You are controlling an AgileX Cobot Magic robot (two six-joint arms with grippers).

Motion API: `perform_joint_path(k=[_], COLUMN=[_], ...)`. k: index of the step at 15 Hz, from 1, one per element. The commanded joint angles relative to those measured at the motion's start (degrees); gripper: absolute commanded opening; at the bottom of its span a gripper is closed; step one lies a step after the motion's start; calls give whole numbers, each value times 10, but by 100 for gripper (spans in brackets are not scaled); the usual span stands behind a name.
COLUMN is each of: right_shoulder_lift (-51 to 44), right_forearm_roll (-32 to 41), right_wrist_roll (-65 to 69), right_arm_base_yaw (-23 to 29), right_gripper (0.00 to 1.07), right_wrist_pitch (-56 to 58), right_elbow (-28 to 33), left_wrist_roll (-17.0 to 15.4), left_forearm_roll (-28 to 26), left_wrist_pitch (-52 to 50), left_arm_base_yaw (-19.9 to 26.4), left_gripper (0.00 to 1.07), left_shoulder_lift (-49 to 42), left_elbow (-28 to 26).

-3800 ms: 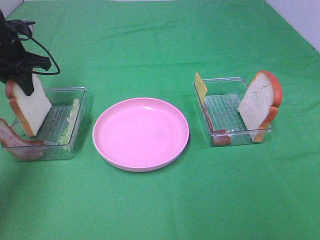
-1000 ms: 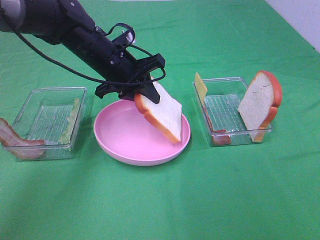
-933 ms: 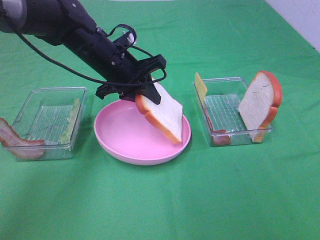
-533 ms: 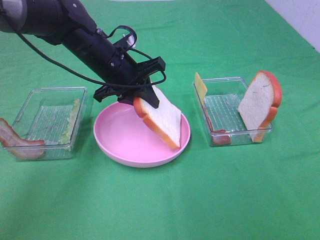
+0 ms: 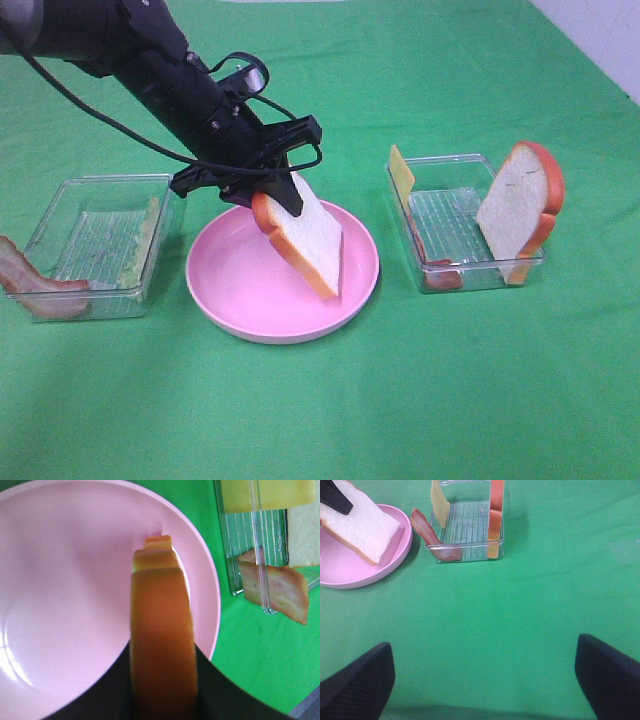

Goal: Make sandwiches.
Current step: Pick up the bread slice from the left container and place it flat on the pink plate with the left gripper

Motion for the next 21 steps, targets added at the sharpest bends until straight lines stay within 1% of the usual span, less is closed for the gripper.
perform_joint_path(k=[1,5,15,16,17,18,19,20,21], right_shoulder_lift=[-18,-18,-18,-18,-18,-18,-18,-18,-18], right_forearm_roll=[1,1,2,2,2,2,2,2,2], right_wrist_roll=[-7,-7,-7,-7,-7,-7,-7,-7,-7], right_arm_base_yaw=[-1,-1,-1,-1,-1,-1,-1,-1,-1], right_gripper=[94,94,94,94,94,94,94,94,94], right_wrist_pitch=[0,0,0,0,0,0,0,0,0], right_elbow=[3,3,3,3,3,3,3,3,3], left_wrist_roll=[-5,-6,-6,-4,0,0,0,0,0], left_forearm_roll=[-11,-18,-17,-17,-15,-13,-11,-5,-2], left_wrist_pitch=[-5,-7,-6,-6,-6,-3,-3,1,7], left_arm_base_yaw=[-3,-10,-10,-10,-10,-10,-10,-10,-10], left_gripper=[0,0,0,6,19,25,28,40,56], left_shoulder_lift=[-3,-3,-3,-1,5,8,9,9,9], left_elbow=[3,3,3,3,3,3,3,3,3])
